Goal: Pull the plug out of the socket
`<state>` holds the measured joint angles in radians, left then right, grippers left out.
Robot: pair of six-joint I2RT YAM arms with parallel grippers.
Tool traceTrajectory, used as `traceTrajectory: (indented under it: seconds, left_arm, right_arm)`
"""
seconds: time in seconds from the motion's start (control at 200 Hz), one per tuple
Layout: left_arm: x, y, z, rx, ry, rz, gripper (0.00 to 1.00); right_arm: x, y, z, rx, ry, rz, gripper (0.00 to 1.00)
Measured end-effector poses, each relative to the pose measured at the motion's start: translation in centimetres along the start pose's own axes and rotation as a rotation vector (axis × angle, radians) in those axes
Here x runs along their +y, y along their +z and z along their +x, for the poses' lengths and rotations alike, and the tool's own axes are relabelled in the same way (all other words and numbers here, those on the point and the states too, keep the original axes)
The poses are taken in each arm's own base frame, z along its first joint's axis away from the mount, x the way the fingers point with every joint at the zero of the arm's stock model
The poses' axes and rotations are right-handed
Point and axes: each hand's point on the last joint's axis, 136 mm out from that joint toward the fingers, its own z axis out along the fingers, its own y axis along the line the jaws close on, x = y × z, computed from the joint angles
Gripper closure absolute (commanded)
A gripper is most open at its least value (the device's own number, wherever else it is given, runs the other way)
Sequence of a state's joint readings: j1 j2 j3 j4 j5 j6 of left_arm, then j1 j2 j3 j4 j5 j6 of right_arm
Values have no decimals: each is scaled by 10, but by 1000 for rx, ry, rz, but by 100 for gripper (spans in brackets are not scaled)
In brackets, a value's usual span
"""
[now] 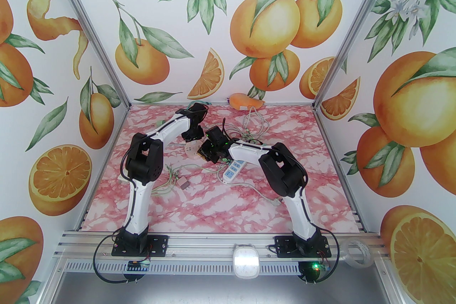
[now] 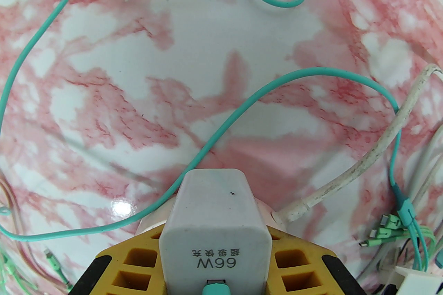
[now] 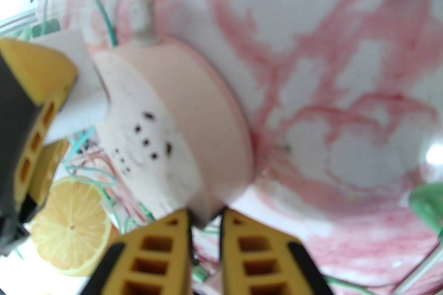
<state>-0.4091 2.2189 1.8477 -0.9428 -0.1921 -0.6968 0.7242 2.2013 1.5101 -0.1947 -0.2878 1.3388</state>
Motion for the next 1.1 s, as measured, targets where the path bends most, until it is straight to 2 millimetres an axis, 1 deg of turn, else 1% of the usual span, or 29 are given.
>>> traceTrajectory:
  seconds: [0.14, 0.185, 0.21, 0.255, 0.39, 0.51, 0.645, 0.876, 1.101]
  left_arm:
    - [0, 0, 2, -42, 2, 2, 84]
    - [0, -1, 3, -71, 6, 0, 86]
    - [1, -2, 4, -89, 9, -2, 91]
    - [1, -5, 5, -125, 14, -10, 92]
    - [-1, -13, 9, -226, 30, -35, 91]
    - [-2, -14, 9, -240, 26, -40, 90]
    - [-4, -13, 6, -200, 21, -44, 88]
    - [-4, 0, 0, -29, 13, -17, 86]
    - [-3, 2, -2, 75, 7, 36, 85]
  right_arm:
    - [0, 0, 0, 0, 0, 0, 83]
    - [0, 0, 0, 0, 0, 0, 83]
    - [0, 0, 0, 0, 0, 0, 83]
    - [0, 0, 0, 1, 1, 2, 83]
    - [-2, -1, 1, 6, 3, 11, 83]
    - [-2, -1, 2, 8, 5, 14, 84]
    - [-2, -1, 2, 8, 5, 15, 84]
    - [-1, 0, 1, 5, 2, 6, 84]
    - [-2, 0, 1, 6, 3, 8, 85]
